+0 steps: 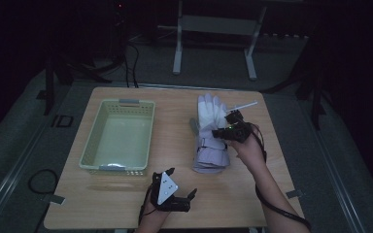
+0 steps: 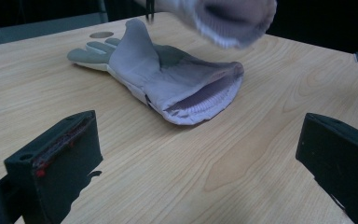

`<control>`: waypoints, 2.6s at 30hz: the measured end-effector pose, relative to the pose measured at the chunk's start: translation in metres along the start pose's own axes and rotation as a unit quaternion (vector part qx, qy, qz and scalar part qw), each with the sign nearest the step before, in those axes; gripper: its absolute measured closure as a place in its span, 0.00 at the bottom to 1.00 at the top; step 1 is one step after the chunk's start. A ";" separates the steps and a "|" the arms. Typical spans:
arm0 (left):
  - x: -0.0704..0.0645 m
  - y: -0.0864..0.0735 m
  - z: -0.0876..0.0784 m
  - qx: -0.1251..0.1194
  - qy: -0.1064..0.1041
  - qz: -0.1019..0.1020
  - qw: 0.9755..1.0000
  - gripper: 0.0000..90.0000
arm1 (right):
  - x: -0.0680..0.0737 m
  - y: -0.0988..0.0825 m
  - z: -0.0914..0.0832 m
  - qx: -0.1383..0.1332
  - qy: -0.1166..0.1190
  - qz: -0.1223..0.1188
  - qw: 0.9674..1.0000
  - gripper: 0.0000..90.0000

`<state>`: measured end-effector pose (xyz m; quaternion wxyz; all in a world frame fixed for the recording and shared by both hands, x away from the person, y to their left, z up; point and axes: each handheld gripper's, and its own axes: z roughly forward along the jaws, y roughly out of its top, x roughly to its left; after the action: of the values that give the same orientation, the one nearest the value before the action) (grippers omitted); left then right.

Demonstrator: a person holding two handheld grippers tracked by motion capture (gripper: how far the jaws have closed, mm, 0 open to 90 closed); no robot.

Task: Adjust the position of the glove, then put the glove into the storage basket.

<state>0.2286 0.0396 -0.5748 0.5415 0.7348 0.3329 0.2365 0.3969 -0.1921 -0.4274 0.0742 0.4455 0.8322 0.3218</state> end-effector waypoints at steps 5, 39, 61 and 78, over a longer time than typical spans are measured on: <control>0.000 0.000 0.000 0.001 -0.003 -0.002 1.000 0.00 | -0.003 -0.003 0.018 0.028 -0.009 0.005 1.000 0.89; 0.002 0.000 0.001 0.003 -0.003 -0.010 1.000 0.00 | -0.022 -0.023 0.025 -0.003 0.043 -0.008 0.999 0.20; 0.008 0.000 0.000 0.001 -0.009 -0.039 0.999 0.00 | -0.036 -0.053 0.007 -0.094 0.019 -0.091 0.991 0.15; 0.015 0.036 0.012 0.092 -0.084 -0.088 0.988 0.00 | -0.045 -0.073 -0.009 -0.107 -0.021 -0.138 0.984 0.16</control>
<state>0.2552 0.0362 -0.5440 0.5161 0.7666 0.3704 0.0936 0.3694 -0.2609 -0.4718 0.1826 0.3222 0.8449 0.3859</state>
